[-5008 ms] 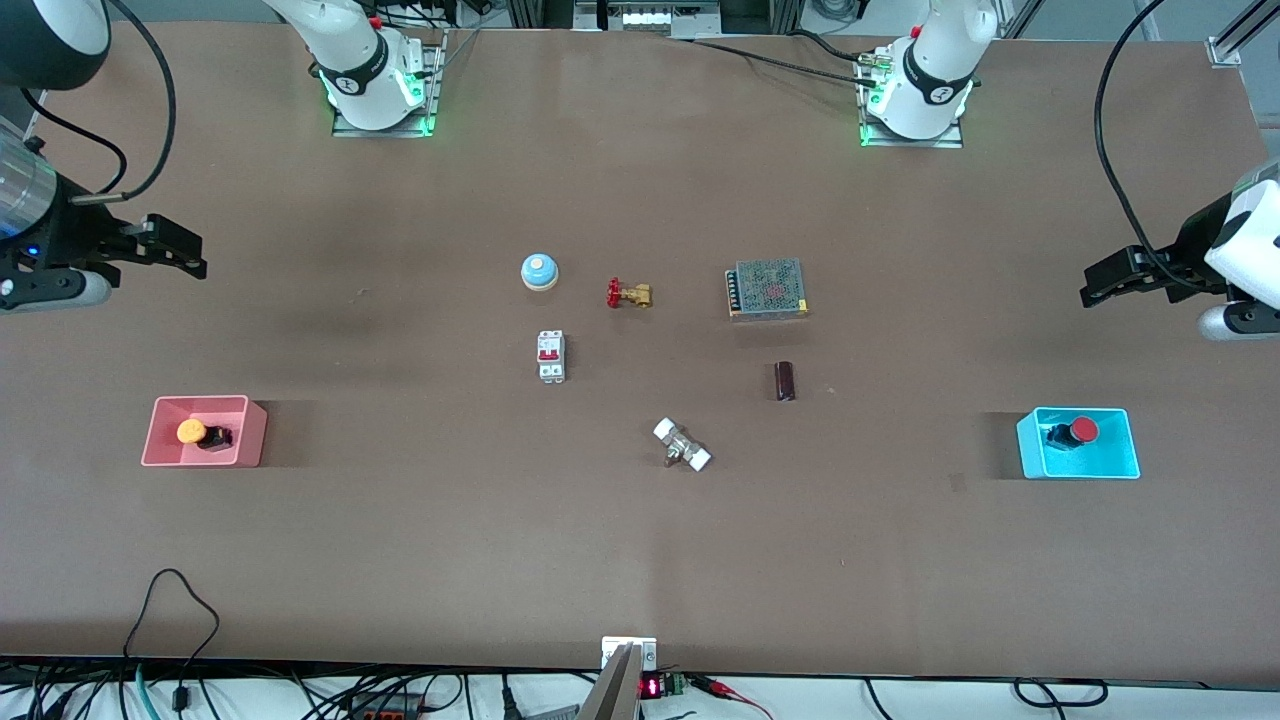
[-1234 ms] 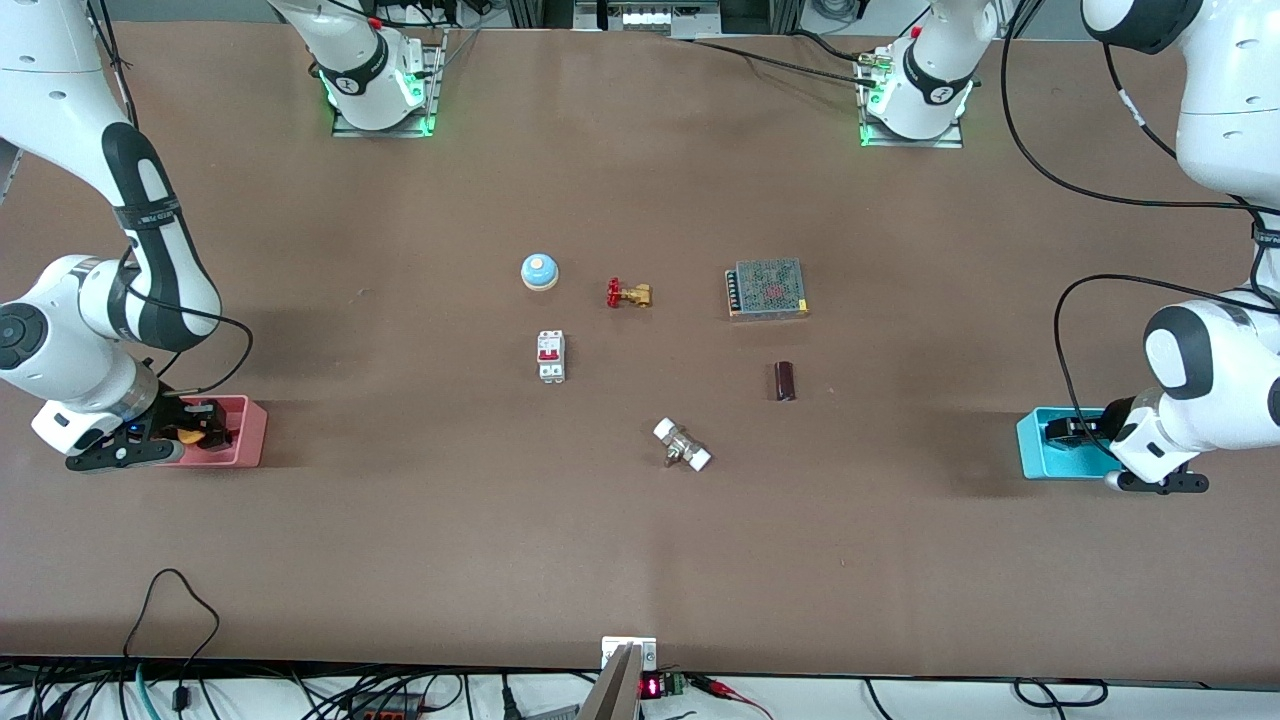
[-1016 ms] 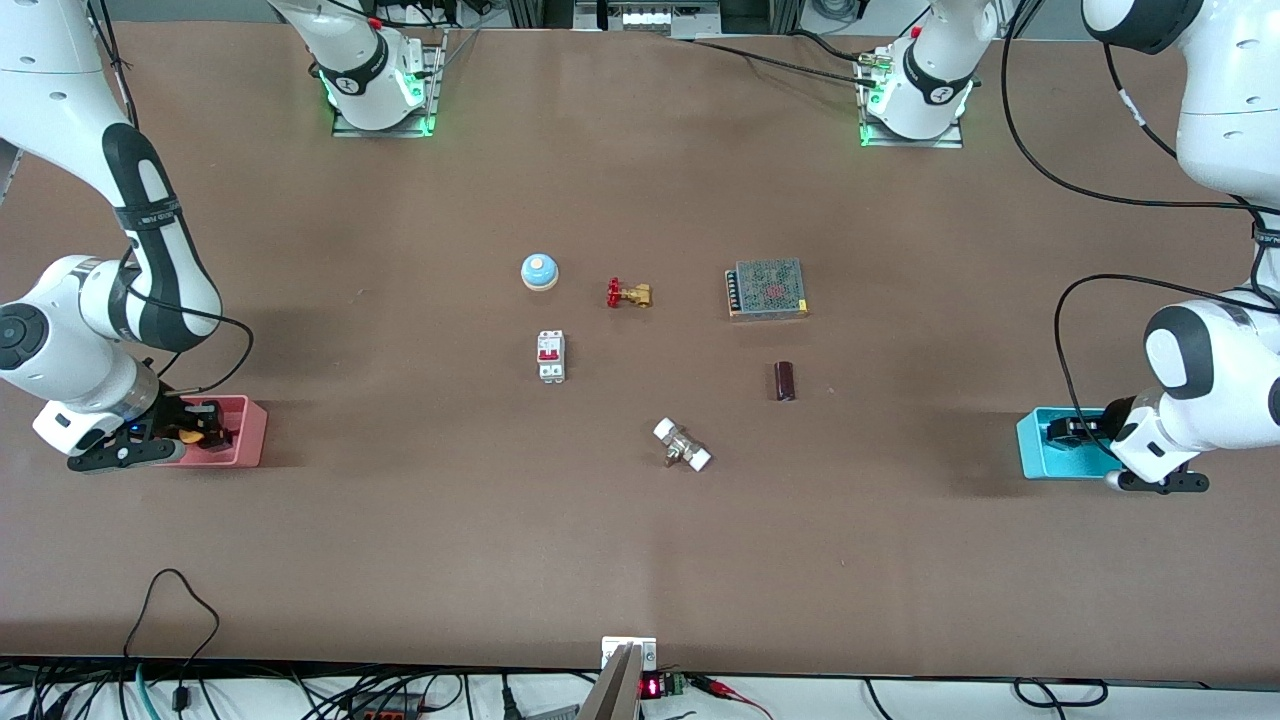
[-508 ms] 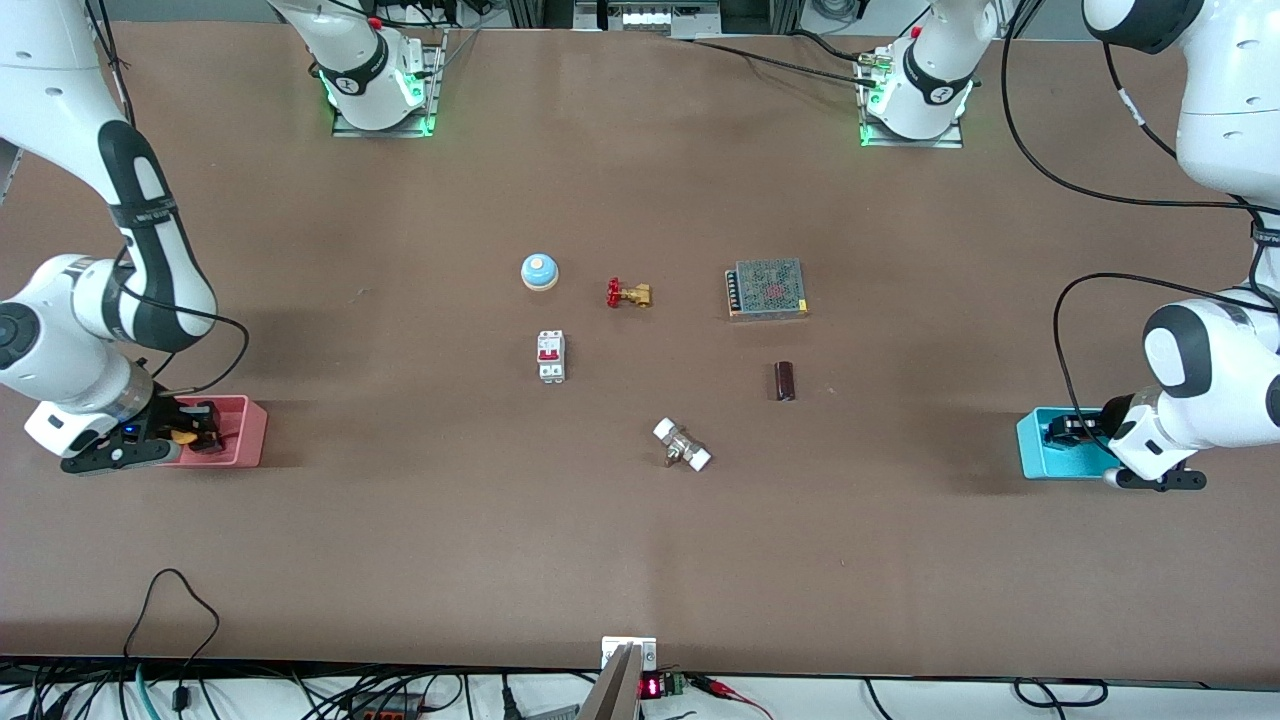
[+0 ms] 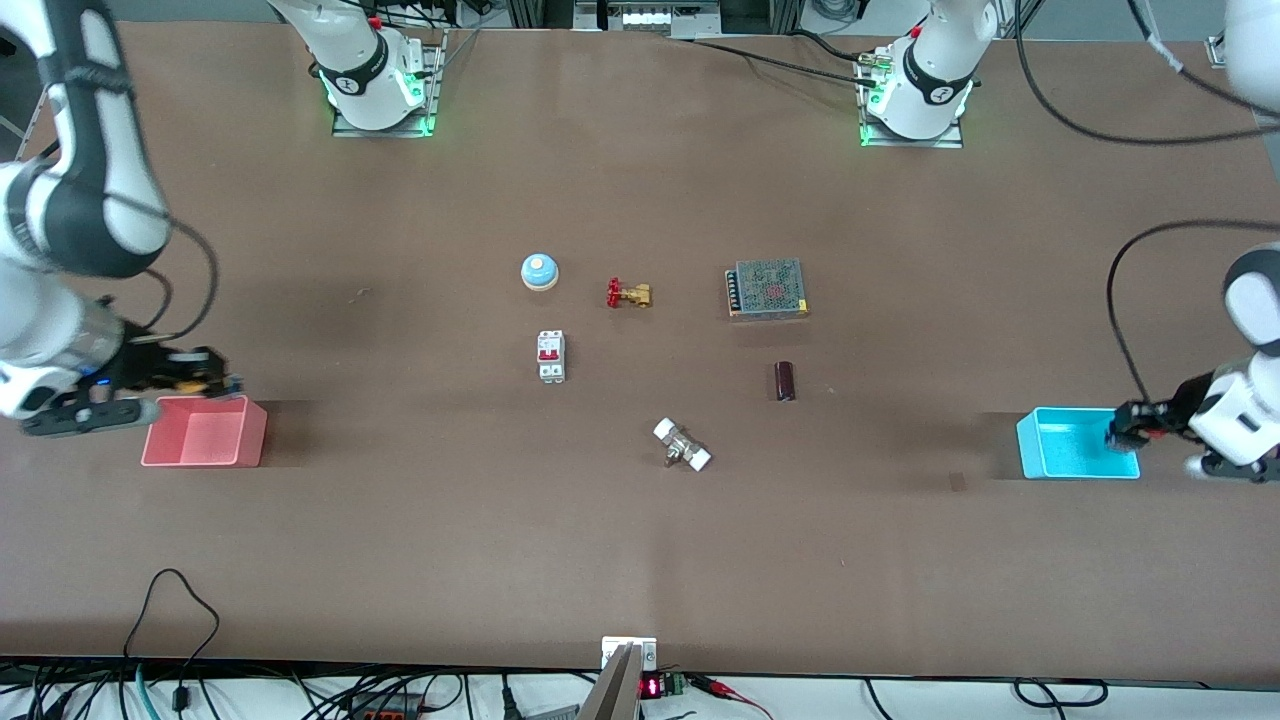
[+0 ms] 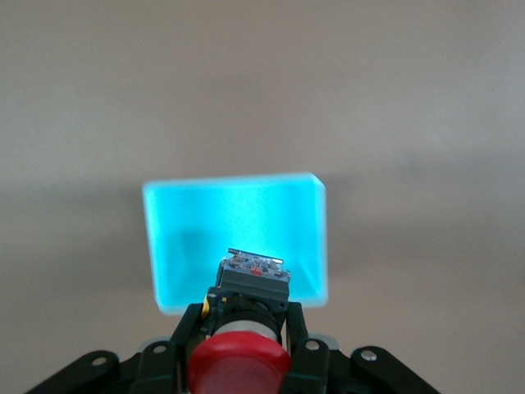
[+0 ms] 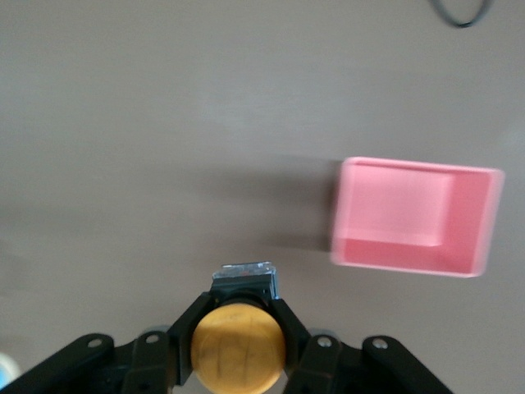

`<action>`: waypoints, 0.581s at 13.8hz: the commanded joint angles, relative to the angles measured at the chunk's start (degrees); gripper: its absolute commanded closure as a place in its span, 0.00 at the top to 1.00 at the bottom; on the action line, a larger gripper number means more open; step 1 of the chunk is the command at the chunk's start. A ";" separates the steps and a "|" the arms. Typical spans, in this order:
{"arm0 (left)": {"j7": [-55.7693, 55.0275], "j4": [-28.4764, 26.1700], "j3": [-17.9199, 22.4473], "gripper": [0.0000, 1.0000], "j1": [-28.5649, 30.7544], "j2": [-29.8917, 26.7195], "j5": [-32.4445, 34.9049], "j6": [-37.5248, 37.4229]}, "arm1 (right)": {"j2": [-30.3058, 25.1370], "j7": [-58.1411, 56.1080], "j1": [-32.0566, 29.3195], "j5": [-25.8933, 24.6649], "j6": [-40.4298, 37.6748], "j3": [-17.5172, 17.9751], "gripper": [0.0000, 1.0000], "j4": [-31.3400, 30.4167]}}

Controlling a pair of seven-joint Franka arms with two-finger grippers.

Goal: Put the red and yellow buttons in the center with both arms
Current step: 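Lift the yellow button with the right gripper while the left gripper carries the red button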

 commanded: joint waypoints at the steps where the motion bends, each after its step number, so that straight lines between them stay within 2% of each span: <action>1: -7.44 -8.78 -2.98 0.36 -3.55 -5.85 0.24 -3.16 | 0.49 12.68 5.60 -0.29 3.97 1.56 0.35 -3.76; 3: -12.54 -12.57 -5.80 0.36 -5.31 -6.47 0.24 -2.64 | 1.37 17.61 9.55 -0.90 9.16 1.56 0.35 -6.74; 8: -17.84 -14.87 -6.34 0.35 -10.67 -2.00 -0.29 2.19 | 3.66 27.83 15.98 -4.41 21.38 1.56 0.35 -14.74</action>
